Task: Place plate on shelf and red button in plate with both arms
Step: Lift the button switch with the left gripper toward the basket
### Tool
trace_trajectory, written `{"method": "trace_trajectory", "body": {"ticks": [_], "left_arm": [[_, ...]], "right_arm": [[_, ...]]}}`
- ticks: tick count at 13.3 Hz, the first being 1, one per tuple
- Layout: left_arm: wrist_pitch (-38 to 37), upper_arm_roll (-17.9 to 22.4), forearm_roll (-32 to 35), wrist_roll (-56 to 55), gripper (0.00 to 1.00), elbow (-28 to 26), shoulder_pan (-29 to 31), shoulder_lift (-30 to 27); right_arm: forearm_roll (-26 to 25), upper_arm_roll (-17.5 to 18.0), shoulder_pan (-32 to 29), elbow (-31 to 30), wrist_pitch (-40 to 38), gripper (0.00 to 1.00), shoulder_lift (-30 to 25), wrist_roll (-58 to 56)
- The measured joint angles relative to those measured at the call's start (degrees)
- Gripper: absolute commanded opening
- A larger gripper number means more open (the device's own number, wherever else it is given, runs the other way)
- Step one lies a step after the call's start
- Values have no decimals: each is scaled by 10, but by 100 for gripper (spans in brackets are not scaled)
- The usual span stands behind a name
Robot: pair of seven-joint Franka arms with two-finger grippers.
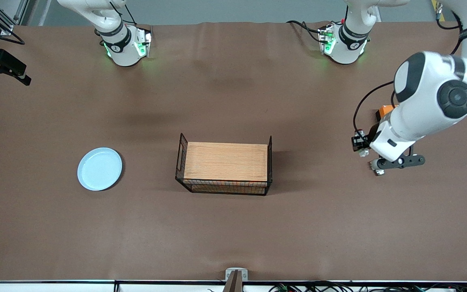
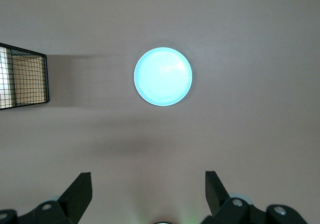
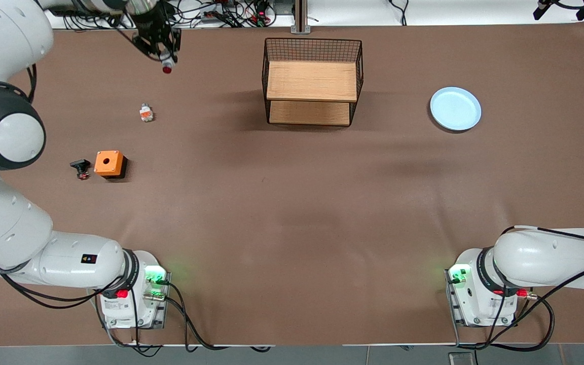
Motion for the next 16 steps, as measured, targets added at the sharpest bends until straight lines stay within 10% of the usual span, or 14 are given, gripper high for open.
{"method": "trace_trajectory", "body": {"ticks": [16], "left_arm": [[-57,-187,-1,-591,20,152,-9,4]], "right_arm": [[-3,0,1,0,-6,100,0,0]]}}
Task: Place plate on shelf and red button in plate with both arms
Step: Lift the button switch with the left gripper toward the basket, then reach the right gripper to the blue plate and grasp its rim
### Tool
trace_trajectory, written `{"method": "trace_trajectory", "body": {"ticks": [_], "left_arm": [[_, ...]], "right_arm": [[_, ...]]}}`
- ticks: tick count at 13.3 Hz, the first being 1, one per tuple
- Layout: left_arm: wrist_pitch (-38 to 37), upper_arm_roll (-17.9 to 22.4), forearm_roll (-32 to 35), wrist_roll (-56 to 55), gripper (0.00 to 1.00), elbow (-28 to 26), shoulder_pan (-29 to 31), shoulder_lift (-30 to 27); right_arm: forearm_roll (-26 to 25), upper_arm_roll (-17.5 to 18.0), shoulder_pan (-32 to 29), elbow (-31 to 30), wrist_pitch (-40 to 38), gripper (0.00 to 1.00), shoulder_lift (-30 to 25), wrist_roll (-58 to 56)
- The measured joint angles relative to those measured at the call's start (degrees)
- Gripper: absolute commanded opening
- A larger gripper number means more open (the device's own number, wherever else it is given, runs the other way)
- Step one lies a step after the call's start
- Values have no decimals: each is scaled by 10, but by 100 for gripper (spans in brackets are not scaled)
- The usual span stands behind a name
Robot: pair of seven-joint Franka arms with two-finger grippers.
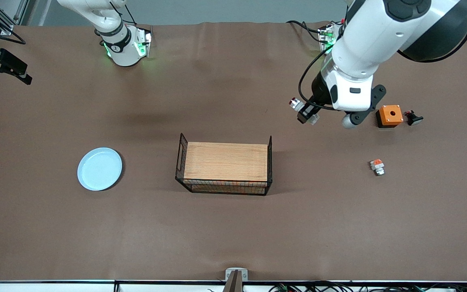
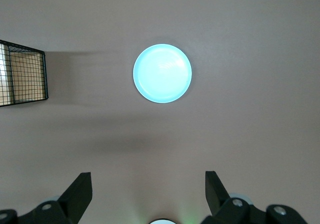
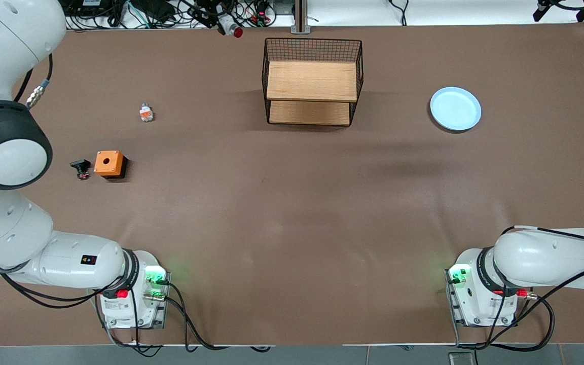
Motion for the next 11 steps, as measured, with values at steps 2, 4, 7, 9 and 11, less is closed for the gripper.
{"method": "trace_trajectory", "body": {"ticks": [2,4,7,9,11], "left_arm": [[0,-12,0,-53,20,1,0,0],[0,-15,0,-93,20,2,0,1],[0,-21,0,-116,21,2,-1,2],[0,-23,0,-152,21,2,-2,3],[0,-23,0,-177,21,2,-2,5]], "right_arm": [[-6,-1,0,-1,0,100,5,0],[-29,-1,0,-2,1,100,27,0],[-49,-1,0,-3,26,100,82,0],[-51,-5,-5,0,50,100,135,-3],[-54,-9,-19,13,75,100,186,-16]]}}
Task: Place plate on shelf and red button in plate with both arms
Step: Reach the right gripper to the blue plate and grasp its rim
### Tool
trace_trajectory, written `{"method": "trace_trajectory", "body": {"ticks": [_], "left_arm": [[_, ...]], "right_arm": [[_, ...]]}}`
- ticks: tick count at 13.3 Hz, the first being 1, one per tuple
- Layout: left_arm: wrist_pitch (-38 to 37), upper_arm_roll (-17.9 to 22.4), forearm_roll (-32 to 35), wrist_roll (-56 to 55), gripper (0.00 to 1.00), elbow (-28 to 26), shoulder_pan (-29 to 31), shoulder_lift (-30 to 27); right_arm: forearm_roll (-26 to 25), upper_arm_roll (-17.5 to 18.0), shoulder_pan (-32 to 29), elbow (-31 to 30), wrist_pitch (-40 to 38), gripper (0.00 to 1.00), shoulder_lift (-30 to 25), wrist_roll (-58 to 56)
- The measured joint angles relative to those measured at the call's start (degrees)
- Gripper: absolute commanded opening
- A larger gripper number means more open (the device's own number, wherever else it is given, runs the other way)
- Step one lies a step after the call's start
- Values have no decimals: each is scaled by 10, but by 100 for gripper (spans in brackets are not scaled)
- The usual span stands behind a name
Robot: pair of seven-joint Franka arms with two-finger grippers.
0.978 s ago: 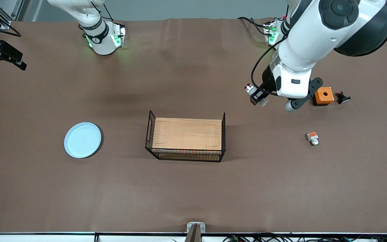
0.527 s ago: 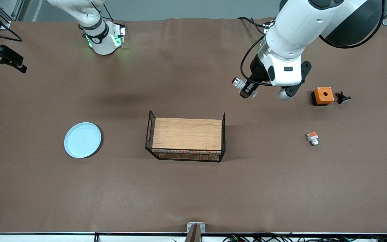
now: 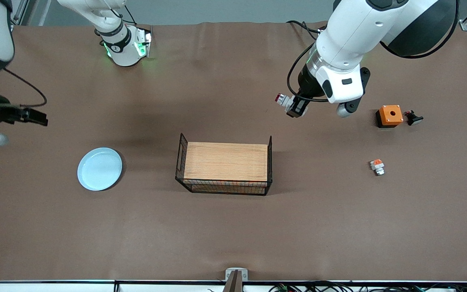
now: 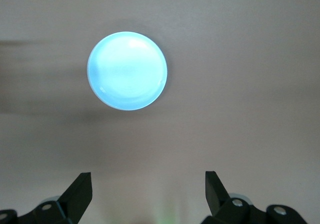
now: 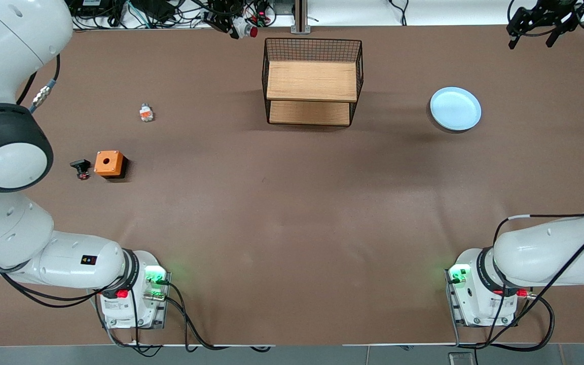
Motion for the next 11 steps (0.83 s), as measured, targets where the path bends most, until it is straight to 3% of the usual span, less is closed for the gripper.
{"method": "trace_trajectory", "body": {"ticks": [3,8,11], "left_arm": [[0,0,0,-14,21,0,0,4],[0,0,0,-29,21,1,0,9],[0,0,0,-29,21,1,0,9]], "right_arm": [[18,-1,-27,-12,95,100,49,-8],[45,1,-44,-157,373,100,99,-21],[49,1,-45,-185,483,100,152,-37]]}}
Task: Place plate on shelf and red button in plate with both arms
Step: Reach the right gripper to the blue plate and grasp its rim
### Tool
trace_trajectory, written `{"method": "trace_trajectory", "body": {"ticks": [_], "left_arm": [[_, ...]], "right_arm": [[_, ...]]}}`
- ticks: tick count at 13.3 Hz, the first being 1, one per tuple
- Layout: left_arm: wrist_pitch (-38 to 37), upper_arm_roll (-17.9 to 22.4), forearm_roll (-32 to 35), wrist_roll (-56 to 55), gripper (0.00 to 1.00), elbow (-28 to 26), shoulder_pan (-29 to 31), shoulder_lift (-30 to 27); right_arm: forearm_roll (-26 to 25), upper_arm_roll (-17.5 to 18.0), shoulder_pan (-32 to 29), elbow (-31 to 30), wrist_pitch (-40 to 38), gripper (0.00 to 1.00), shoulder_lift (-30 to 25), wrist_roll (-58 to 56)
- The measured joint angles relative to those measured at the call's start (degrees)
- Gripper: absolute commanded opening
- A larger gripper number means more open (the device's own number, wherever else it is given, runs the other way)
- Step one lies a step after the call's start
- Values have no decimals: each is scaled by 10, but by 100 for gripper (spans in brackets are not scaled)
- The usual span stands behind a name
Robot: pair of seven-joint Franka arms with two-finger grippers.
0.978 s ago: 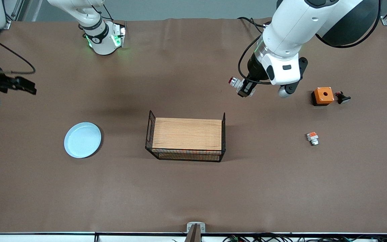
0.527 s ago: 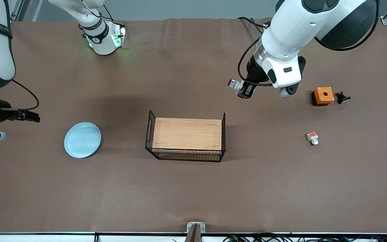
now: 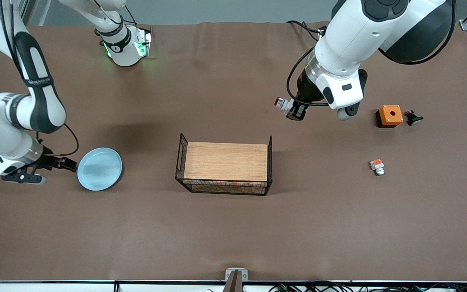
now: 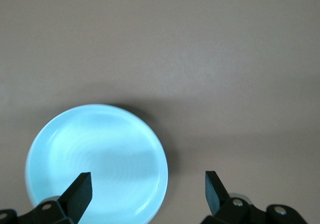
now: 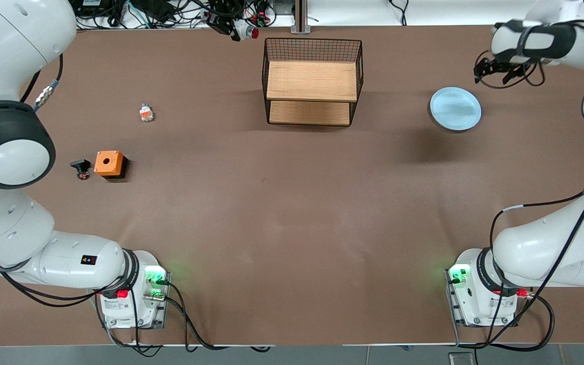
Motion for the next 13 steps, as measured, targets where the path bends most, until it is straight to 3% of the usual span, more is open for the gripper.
{"method": "trace_trajectory", "body": {"ticks": [5,8,11,12,13], "left_arm": [[0,0,0,0,21,1,0,0],[0,0,0,0,21,1,0,0],[0,0,0,0,21,1,0,0],[0,0,0,0,21,1,0,0],[0,0,0,0,21,1,0,0]], "right_arm": [[60,-1,-21,-4,80,100,75,-87],[66,-1,-29,-4,86,100,95,-105],[66,-1,-29,-3,61,87,96,-112],[66,-1,-30,-3,54,77,96,-119],[66,-1,-30,-3,50,57,96,-123]]}}
